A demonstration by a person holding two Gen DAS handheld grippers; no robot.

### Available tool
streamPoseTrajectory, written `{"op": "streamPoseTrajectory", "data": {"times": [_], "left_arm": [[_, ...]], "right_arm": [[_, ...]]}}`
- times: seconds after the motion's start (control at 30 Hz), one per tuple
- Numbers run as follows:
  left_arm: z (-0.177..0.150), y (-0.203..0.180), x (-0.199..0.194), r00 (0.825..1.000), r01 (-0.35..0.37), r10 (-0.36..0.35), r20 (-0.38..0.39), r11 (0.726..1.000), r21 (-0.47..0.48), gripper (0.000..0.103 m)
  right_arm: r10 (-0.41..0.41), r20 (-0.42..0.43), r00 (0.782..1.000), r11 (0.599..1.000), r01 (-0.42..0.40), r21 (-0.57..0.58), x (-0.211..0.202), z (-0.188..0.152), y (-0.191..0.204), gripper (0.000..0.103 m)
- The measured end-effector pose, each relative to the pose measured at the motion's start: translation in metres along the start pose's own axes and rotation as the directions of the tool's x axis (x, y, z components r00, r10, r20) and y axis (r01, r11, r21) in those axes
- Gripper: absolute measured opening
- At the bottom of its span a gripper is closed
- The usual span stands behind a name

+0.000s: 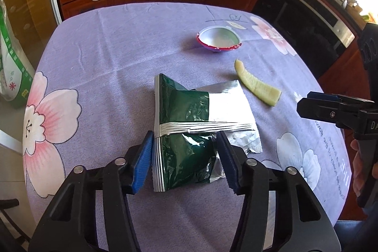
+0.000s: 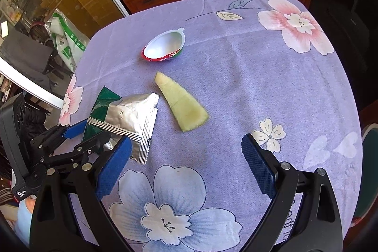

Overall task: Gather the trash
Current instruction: 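Close the left gripper on the green-and-silver snack bag and lift it, then grasp the white red-rimmed bowl rim with the right gripper while the left holds the bag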

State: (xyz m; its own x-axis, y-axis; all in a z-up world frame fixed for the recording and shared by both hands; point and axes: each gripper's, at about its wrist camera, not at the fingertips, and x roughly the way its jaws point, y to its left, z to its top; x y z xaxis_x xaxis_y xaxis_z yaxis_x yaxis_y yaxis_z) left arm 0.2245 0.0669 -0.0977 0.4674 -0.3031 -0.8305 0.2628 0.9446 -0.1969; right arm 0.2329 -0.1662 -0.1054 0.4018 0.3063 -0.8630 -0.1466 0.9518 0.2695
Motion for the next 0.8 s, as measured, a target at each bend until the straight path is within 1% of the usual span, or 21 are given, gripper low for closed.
{"op": "streamPoseTrajectory", "data": {"times": [0.1,0.17,0.2,0.27,0.3,0.43,0.57,0.8], "left_arm": [[0.0,-0.003,0.0,1.0,-0.006,0.006,0.004,1.0,0.004,0.051],[0.0,-0.005,-0.001,1.0,0.004,-0.004,0.008,1.0,0.003,0.045],[0.0,-0.006,-0.002,1.0,0.013,-0.013,0.008,1.0,0.002,0.04],[0.0,-0.009,-0.005,1.0,0.009,-0.009,0.017,1.0,0.011,0.035],[0.0,-0.011,-0.007,1.0,0.01,-0.01,0.023,1.0,0.012,0.028],[0.001,-0.015,-0.016,0.999,0.016,-0.017,0.036,1.0,0.014,0.016],[0.003,-0.015,-0.033,0.998,0.001,-0.002,0.065,1.0,0.004,0.011],[0.012,0.014,-0.067,0.993,-0.018,0.028,0.116,0.996,-0.088,0.009]], "right_arm": [[0.001,0.003,1.0,1.0,-0.001,0.004,-0.001,0.001,-0.002,0.09],[0.002,0.004,1.0,1.0,-0.002,0.005,-0.001,0.0,-0.003,0.09],[0.003,0.004,1.0,1.0,-0.003,0.006,-0.001,0.0,-0.002,0.09],[0.003,0.004,1.0,1.0,-0.003,0.007,-0.001,-0.001,-0.002,0.09],[0.004,0.004,1.0,1.0,-0.004,0.008,-0.002,-0.001,-0.002,0.09],[0.008,0.009,1.0,1.0,-0.008,0.004,-0.005,-0.002,-0.001,0.09],[0.008,0.016,1.0,1.0,-0.008,0.003,-0.01,-0.003,0.0,0.09],[0.01,0.031,0.999,1.0,-0.01,0.008,-0.018,-0.006,-0.001,0.09]]}}
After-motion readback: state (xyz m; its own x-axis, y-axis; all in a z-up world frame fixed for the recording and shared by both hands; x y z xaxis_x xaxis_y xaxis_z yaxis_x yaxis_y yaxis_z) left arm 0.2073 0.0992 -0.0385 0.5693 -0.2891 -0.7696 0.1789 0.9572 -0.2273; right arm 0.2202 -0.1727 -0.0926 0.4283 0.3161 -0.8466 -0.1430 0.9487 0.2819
